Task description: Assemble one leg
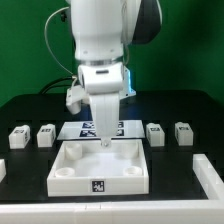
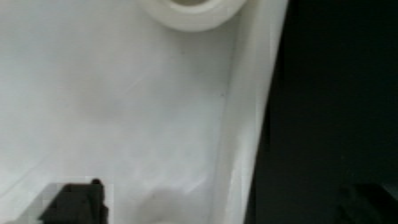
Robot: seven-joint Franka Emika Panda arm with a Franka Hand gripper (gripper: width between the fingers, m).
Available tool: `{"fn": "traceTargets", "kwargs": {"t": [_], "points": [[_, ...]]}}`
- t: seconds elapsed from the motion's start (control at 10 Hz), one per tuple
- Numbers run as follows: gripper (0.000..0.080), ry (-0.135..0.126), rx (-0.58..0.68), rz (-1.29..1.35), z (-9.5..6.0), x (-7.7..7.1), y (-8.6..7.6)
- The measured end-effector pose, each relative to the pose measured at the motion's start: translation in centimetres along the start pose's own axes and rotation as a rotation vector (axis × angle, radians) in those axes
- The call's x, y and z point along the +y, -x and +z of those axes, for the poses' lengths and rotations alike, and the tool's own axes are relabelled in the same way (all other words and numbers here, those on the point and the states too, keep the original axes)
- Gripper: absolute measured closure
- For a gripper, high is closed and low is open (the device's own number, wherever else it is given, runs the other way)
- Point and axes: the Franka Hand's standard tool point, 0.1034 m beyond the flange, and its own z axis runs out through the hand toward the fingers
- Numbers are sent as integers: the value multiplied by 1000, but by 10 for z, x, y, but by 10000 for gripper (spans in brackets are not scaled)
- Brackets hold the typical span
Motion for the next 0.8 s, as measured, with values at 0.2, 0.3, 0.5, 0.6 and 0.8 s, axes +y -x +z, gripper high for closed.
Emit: {"fn": "traceTargets", "kwargs": {"t": [0.2, 0.3, 0.5, 0.6, 0.8], "points": [[150, 0, 4, 25, 5, 1, 7], [150, 0, 4, 25, 5, 1, 7], [263, -1, 4, 26, 5, 1, 7], [444, -1, 4, 27, 6, 1, 7], [581, -2, 4, 27, 6, 0, 7]]}}
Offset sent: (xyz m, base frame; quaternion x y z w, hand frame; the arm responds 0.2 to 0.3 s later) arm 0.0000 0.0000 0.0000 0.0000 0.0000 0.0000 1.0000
